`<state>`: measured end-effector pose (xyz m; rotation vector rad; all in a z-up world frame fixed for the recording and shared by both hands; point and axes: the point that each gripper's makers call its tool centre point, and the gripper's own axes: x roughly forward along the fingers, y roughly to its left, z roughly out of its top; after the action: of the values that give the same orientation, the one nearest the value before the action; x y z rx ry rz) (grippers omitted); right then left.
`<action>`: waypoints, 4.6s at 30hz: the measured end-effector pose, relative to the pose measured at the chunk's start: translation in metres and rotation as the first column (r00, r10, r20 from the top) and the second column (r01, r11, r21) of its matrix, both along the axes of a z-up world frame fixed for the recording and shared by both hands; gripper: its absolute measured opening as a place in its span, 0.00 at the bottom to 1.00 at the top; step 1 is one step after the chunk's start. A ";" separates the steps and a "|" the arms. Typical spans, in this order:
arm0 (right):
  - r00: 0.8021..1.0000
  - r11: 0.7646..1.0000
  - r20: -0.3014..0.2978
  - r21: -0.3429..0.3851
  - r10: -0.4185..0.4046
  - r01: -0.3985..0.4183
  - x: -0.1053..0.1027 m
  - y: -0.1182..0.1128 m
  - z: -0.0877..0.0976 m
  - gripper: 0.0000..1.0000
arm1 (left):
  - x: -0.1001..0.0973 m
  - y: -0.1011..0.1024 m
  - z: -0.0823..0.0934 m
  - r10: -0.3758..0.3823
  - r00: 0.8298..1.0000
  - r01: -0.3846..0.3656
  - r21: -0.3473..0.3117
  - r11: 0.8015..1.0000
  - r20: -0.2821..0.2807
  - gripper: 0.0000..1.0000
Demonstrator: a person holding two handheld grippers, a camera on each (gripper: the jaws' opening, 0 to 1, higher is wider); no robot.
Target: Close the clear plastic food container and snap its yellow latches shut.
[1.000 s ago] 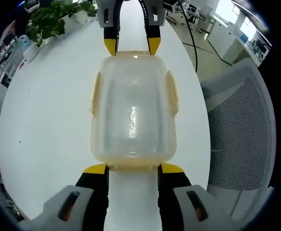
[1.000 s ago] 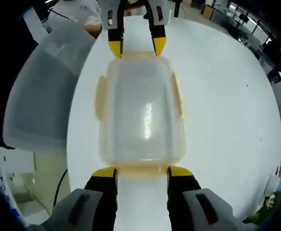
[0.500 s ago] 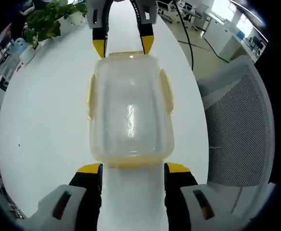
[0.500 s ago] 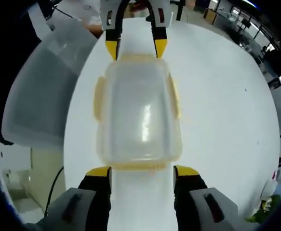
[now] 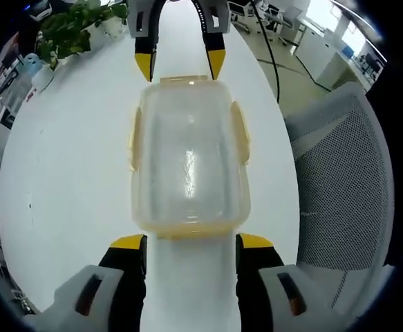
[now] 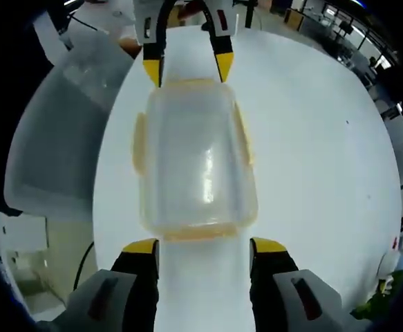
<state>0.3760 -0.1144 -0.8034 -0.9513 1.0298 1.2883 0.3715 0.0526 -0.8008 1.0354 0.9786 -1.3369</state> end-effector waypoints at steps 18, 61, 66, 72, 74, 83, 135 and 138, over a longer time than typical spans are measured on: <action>0.974 0.976 -0.092 0.041 -0.209 0.214 -0.003 0.002 0.004 0.48 | -0.006 0.006 0.001 0.165 0.983 -0.166 -0.002 0.986 -0.084 0.50; 0.524 0.545 -0.425 0.081 -0.738 0.834 0.014 0.007 0.010 0.38 | -0.007 0.006 -0.004 0.785 0.207 -0.941 0.102 0.324 -0.583 0.46; 0.521 0.543 -0.428 0.081 -0.739 0.836 0.015 0.008 0.011 0.37 | -0.007 0.004 -0.001 0.781 0.209 -0.941 0.096 0.324 -0.588 0.45; 0.521 0.545 -0.425 0.074 -0.740 0.835 0.013 0.009 0.006 0.36 | -0.005 0.002 -0.004 0.784 0.211 -0.939 0.102 0.329 -0.584 0.40; 0.519 0.549 -0.418 0.056 -0.746 0.834 0.012 0.006 -0.001 0.34 | -0.004 0.002 -0.007 0.786 0.213 -0.938 0.104 0.331 -0.581 0.39; 0.483 0.524 -0.463 0.045 -0.743 0.850 0.011 0.013 0.000 0.29 | -0.008 -0.013 -0.007 0.765 0.201 -0.935 0.113 0.336 -0.611 0.33; 0.383 0.447 -0.539 0.014 -0.750 0.894 0.006 0.017 -0.002 0.23 | -0.015 -0.024 -0.010 0.723 0.172 -0.926 0.140 0.350 -0.669 0.28; 0.372 0.423 -0.543 0.033 -0.753 0.906 0.003 0.019 0.000 0.23 | -0.015 -0.023 -0.009 0.723 0.180 -0.920 0.147 0.364 -0.667 0.28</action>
<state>0.3792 -0.0956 -0.8039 0.2604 1.3443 0.7021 0.3562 0.0301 -0.8099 -0.3801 1.4922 -0.7515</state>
